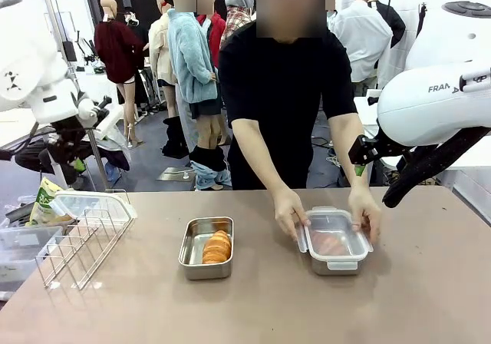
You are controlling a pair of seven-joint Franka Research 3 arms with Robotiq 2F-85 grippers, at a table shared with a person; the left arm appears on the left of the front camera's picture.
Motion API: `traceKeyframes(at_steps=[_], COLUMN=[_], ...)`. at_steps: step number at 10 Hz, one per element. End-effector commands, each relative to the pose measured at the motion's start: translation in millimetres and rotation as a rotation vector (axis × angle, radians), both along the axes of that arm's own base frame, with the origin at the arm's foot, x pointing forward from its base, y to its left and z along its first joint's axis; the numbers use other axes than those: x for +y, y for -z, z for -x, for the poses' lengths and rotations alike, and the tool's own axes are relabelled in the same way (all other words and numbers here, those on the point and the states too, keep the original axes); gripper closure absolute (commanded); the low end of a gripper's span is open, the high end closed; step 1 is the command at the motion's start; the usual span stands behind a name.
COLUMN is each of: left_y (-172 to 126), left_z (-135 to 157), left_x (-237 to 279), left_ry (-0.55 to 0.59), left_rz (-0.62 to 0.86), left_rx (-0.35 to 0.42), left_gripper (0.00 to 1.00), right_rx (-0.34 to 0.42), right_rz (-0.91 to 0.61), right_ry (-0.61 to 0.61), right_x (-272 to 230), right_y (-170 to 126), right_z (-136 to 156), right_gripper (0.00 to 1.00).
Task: Place the bread in airtight containers.
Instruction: Pick up one Airtight Container lid and hand it to the human.
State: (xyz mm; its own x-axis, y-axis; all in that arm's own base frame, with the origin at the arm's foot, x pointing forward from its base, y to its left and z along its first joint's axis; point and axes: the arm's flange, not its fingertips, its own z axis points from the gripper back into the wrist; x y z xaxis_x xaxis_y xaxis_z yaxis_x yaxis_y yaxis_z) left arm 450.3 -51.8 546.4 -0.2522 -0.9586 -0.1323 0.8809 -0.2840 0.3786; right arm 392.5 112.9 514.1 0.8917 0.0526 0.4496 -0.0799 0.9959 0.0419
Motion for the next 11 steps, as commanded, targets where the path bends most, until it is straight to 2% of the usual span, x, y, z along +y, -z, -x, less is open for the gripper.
traceKeyframes(at_steps=[1,3,5,11], left_y=[26.2,53.7,53.6,59.4], left_z=[-4.3,-4.8,0.0,-3.0], left_x=[20.7,37.8,40.3,39.9], left_ry=[-0.063,-0.095,-0.099,-0.112], left_rz=[0.096,0.130,0.083,0.106], left_rx=[0.040,0.072,0.098,0.102], left_gripper=[0.00,0.00,0.00,0.00], right_rx=[0.005,0.005,0.005,0.005], right_rz=[-0.009,-0.009,-0.009,-0.009], right_ry=[-0.002,-0.002,-0.002,-0.002], right_x=[-0.4,-0.4,-0.4,-0.4], right_y=[0.7,0.7,0.7,0.7], right_z=[-0.2,-0.2,-0.2,-0.2], right_gripper=[0.00,0.00,0.00,0.00])
